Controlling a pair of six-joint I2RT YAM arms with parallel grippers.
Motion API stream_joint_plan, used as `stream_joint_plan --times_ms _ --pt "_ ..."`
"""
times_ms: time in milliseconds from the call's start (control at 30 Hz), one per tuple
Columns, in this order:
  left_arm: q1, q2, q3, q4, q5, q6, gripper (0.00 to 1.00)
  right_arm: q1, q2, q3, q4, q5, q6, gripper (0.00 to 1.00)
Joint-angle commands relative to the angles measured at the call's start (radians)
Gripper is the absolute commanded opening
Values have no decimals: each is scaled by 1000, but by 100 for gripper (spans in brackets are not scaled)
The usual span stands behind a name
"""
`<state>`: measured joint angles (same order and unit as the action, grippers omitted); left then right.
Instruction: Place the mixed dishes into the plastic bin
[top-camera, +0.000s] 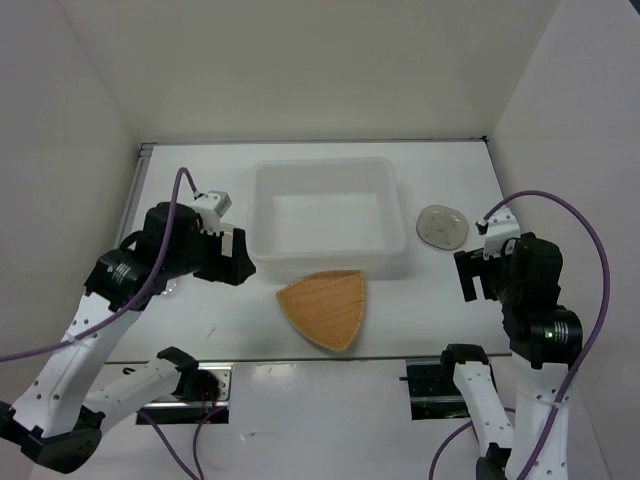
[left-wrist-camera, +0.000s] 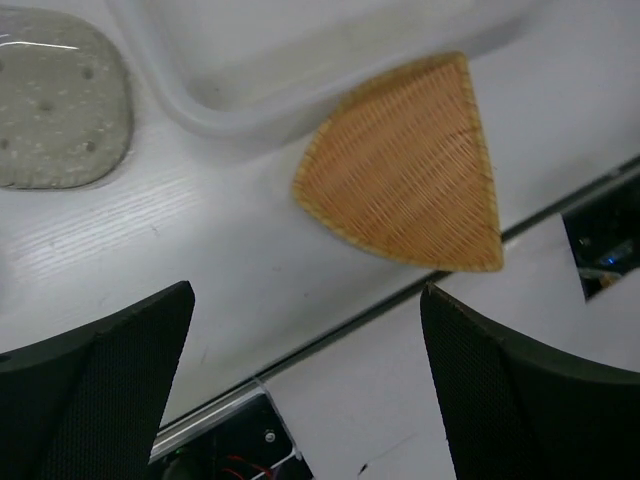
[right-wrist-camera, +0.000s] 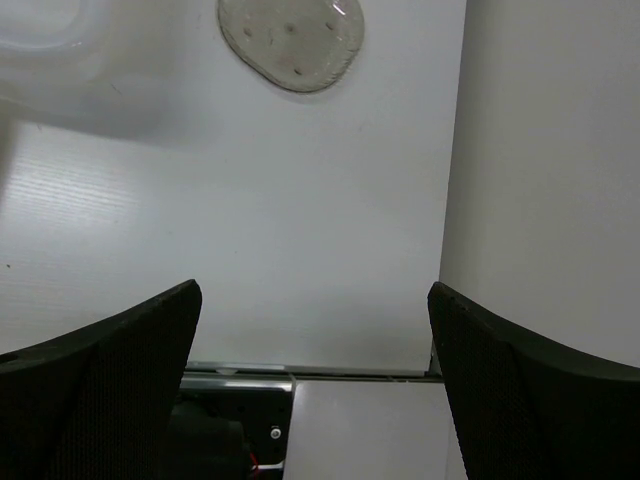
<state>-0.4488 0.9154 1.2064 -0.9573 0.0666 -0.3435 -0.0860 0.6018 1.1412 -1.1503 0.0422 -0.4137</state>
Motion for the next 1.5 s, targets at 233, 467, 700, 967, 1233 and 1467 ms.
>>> stream_joint_plan --times_ms 233,467,700,967,1233,1467 --pt "-73 -147 -289 262 423 -198 100 -20 23 -51 75 82 42 98" --pt "-111 -322 -551 563 339 -581 100 -20 12 -31 124 45 85 98" --pt "-168 -361 -820 793 222 -896 100 -41 -17 -63 133 -5 92 98" --pt "-220 -582 -1047 779 110 -1127 100 -41 -17 -63 133 -15 82 98" --pt "-269 -676 -1176 778 32 -1259 100 -14 -8 -72 133 -15 82 98" --pt "-289 -494 -1108 802 42 -1204 100 8 1 -72 133 -15 82 98"
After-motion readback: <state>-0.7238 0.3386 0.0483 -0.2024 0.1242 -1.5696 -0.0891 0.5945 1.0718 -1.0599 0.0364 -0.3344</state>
